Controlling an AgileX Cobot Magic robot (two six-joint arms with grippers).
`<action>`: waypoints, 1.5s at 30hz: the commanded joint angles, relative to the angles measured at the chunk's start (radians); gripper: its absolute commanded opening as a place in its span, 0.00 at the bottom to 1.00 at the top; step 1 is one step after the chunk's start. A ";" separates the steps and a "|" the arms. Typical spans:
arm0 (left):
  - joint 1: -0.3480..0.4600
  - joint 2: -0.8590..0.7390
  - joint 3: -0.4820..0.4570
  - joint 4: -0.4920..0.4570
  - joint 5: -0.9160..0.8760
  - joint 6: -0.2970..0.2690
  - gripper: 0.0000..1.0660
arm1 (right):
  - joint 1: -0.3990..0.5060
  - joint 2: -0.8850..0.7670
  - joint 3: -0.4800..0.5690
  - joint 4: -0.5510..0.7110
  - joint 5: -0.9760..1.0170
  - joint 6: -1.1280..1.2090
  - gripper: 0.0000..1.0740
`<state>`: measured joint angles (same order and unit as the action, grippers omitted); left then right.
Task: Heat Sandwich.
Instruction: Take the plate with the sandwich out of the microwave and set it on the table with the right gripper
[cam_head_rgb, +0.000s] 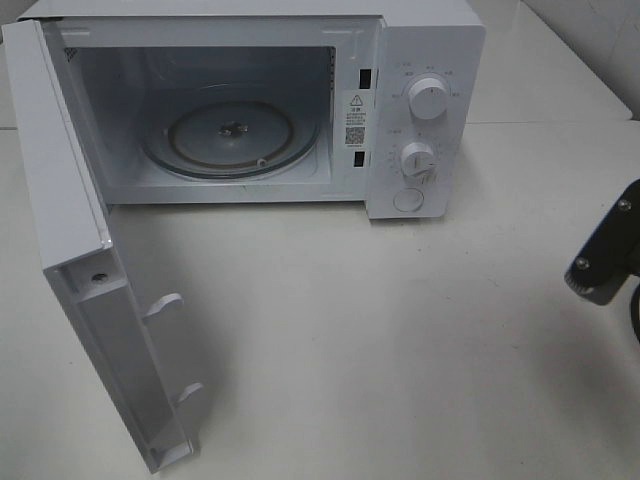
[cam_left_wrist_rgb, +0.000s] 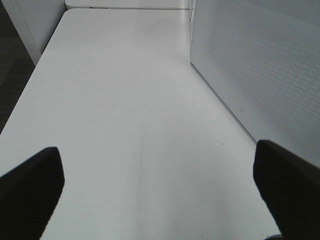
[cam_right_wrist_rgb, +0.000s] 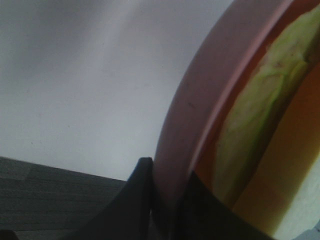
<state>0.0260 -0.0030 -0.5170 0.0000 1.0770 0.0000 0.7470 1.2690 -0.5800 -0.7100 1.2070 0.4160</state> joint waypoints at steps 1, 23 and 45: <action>0.003 -0.009 0.001 0.000 -0.010 0.000 0.92 | -0.001 0.068 -0.055 -0.042 0.023 0.122 0.01; 0.003 -0.009 0.001 0.000 -0.010 0.000 0.92 | -0.119 0.315 -0.244 -0.032 -0.018 0.159 0.01; 0.003 -0.009 0.001 0.000 -0.010 0.000 0.92 | -0.199 0.509 -0.244 -0.073 -0.127 0.216 0.01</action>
<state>0.0260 -0.0030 -0.5170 0.0000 1.0770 0.0000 0.5530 1.7720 -0.8200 -0.7460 1.0620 0.6150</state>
